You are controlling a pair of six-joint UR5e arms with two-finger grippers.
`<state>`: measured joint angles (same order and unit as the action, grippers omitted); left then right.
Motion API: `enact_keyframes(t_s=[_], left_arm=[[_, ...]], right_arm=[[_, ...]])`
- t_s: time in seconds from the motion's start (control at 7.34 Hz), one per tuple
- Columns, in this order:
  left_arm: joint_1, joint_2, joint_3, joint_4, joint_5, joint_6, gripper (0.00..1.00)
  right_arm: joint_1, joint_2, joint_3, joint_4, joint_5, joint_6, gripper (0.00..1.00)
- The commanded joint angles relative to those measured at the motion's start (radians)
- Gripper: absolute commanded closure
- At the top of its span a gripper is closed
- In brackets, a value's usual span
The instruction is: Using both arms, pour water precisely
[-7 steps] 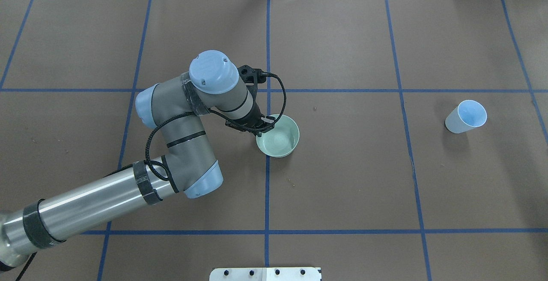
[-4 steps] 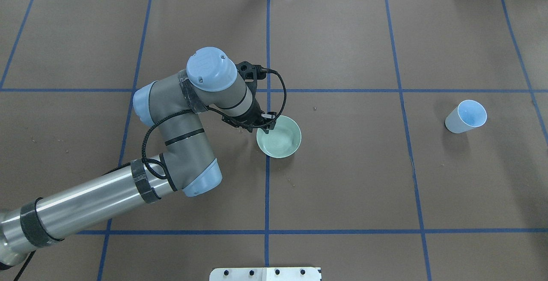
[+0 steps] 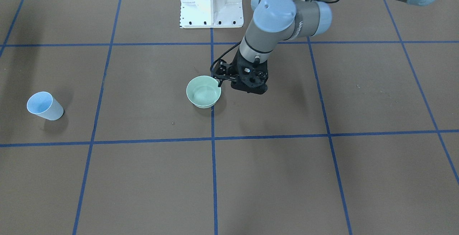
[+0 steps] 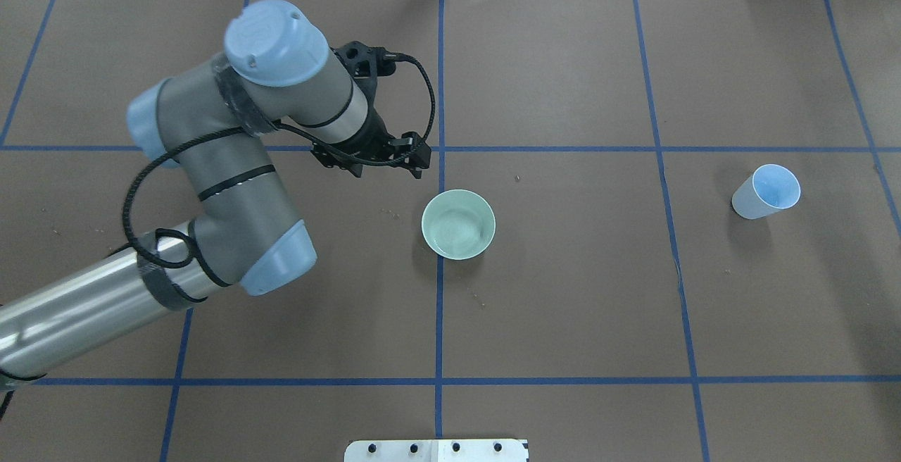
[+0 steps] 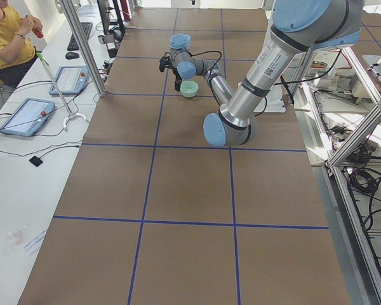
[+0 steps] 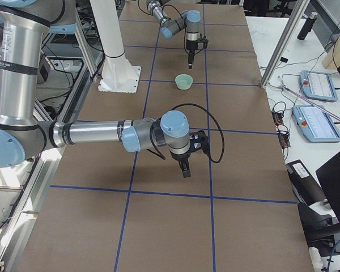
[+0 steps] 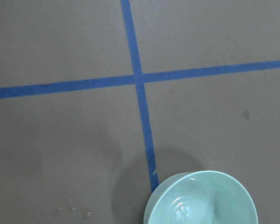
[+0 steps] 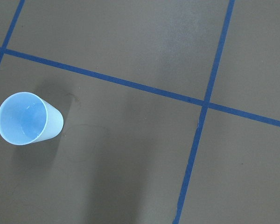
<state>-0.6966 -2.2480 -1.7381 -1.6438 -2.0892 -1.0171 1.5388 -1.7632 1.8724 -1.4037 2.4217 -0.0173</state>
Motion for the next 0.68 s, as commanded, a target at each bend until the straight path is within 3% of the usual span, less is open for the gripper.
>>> enact_keyframes(t_s=[0.0, 0.27, 0.41, 0.54], left_arm=[[-0.152, 0.236, -0.329, 0.261, -0.022, 0.296, 0.00], [-0.374, 0.437, -0.348, 0.259, -0.079, 0.653, 0.00], [-0.526, 0.508, -0.315, 0.263, -0.172, 0.875, 0.00], [-0.663, 0.574, -0.255, 0.257, -0.207, 1.081, 0.00]], right_arm=[[-0.011, 0.001, 0.031, 0.050, 0.023, 0.136, 0.00], [-0.080, -0.001, 0.092, 0.084, 0.022, 0.308, 0.00], [-0.130, -0.001, 0.156, 0.084, 0.017, 0.429, 0.00], [-0.188, -0.001, 0.216, 0.086, 0.005, 0.544, 0.00]])
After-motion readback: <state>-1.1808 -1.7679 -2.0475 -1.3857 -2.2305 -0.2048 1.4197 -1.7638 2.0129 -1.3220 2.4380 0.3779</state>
